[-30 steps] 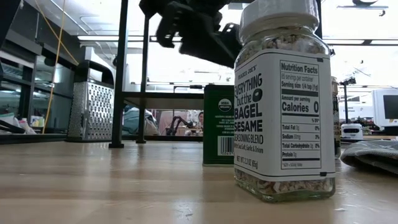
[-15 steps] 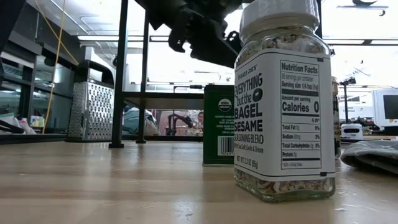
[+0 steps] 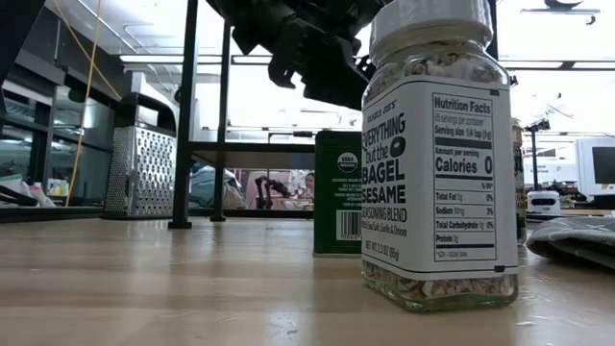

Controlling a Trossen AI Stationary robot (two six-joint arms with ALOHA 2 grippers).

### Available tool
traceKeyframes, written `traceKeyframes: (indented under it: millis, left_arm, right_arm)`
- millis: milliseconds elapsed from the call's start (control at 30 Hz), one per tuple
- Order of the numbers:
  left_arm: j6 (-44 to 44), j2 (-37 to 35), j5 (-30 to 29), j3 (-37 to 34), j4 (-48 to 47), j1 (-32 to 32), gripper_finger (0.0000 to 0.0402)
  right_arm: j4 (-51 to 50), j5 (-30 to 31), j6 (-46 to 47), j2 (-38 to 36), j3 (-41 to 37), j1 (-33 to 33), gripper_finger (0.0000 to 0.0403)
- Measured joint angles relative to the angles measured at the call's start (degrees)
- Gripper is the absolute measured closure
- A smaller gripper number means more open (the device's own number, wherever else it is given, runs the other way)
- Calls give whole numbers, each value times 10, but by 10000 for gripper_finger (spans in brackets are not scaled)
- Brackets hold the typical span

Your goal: Shelf spices

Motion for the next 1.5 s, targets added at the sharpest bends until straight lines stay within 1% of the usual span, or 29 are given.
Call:
traceKeyframes:
  millis: [133, 200, 333, 433, 500, 600, 633, 800, 867, 933, 1100, 1233, 1500]
  left_arm:
    - [0, 0, -1, 0, 2, 1, 122]
    - [-17, -4, -2, 0, -23, 1, 122]
    - [-81, -46, 31, 0, -165, 1, 122]
    - [-92, -85, 25, 0, -268, -9, 122]
    - [-115, -110, 12, -5, -291, -18, 122]
    - [-219, -145, 19, -39, -227, -44, 122]
    - [-245, -154, 7, -58, -195, -59, 122]
    - [-344, -161, -132, -151, -59, -139, 122]
    - [-374, -162, -170, -171, 10, -157, 122]
    - [-392, -161, -197, -185, 36, -168, 122]
    - [-420, -146, -208, -188, 41, -171, 122]
    - [-434, -115, -220, -188, 57, -177, 122]
    - [-441, -69, -237, -188, 116, -190, 122]
  right_arm:
    - [0, 0, 0, 0, 0, 0, 160]
    - [0, 0, 0, 0, 0, 0, 160]
    - [1, -1, 0, 0, 0, 0, 160]
    - [1, -1, -7, 0, 0, 0, 160]
    - [0, -1, -13, 0, 0, 0, 160]
    - [-4, -1, -16, 0, 0, 0, 160]
    - [-4, -1, -16, 0, 0, 0, 160]
    - [-4, -1, -15, 0, 0, 0, 160]
    - [-3, -1, -15, 0, 0, 0, 160]
    - [-4, -1, -15, 0, 0, 0, 160]
    - [-7, -1, -15, 0, 0, 0, 160]
    - [-15, -1, -15, 0, 0, 0, 160]
    - [-16, -1, -13, 0, 0, 0, 160]
